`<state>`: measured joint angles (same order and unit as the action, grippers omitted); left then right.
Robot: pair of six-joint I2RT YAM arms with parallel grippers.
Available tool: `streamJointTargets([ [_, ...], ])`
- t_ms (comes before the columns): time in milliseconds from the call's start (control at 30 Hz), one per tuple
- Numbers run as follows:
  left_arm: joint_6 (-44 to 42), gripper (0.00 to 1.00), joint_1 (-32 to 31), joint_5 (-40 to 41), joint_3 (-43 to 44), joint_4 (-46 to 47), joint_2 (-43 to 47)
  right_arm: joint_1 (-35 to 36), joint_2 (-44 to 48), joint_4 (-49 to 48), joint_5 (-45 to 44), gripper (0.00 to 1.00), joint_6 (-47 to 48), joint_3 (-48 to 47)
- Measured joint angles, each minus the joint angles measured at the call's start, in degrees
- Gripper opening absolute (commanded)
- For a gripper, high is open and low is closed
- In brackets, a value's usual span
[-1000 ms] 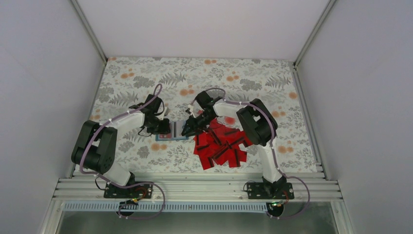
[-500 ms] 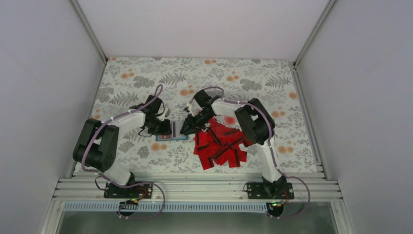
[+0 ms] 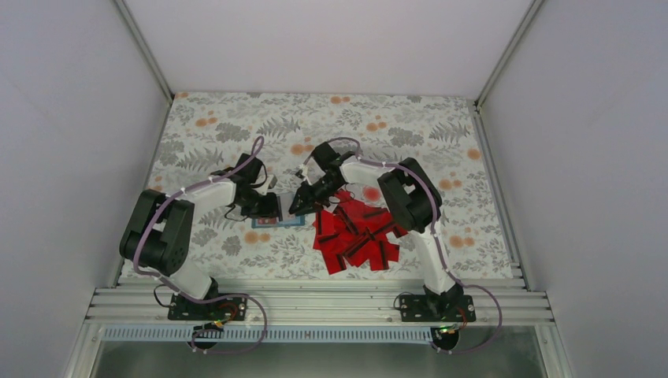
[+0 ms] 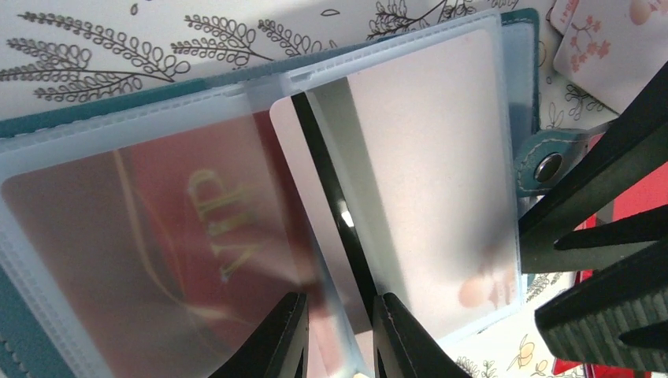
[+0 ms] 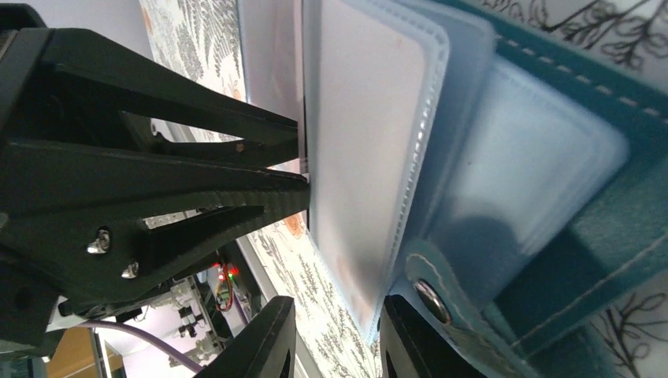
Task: Put the credit cards into the card holder
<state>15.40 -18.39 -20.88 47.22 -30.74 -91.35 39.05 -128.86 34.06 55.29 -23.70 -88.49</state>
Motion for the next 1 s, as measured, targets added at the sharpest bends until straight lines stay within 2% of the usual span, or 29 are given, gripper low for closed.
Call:
streamJointTargets([
  [367, -0.17, 0.23, 0.00, -0.85, 0.11, 0.28, -0.26, 0.39, -0.07, 0.17, 2.60, 0.28, 1.46, -1.70],
  [567, 0.09, 0.27, 0.00, 0.09, 0.98, -1.73, 0.31, 1.05, -0.20, 0.26, 3.43, 0.28, 1.95, -3.98],
  [1000, 2.62, 0.32, 2.62, 6.40, 2.62, -9.55, 12.22, 2.27, -4.28, 1.33, 3.69, 0.29, 2.05, -9.38],
])
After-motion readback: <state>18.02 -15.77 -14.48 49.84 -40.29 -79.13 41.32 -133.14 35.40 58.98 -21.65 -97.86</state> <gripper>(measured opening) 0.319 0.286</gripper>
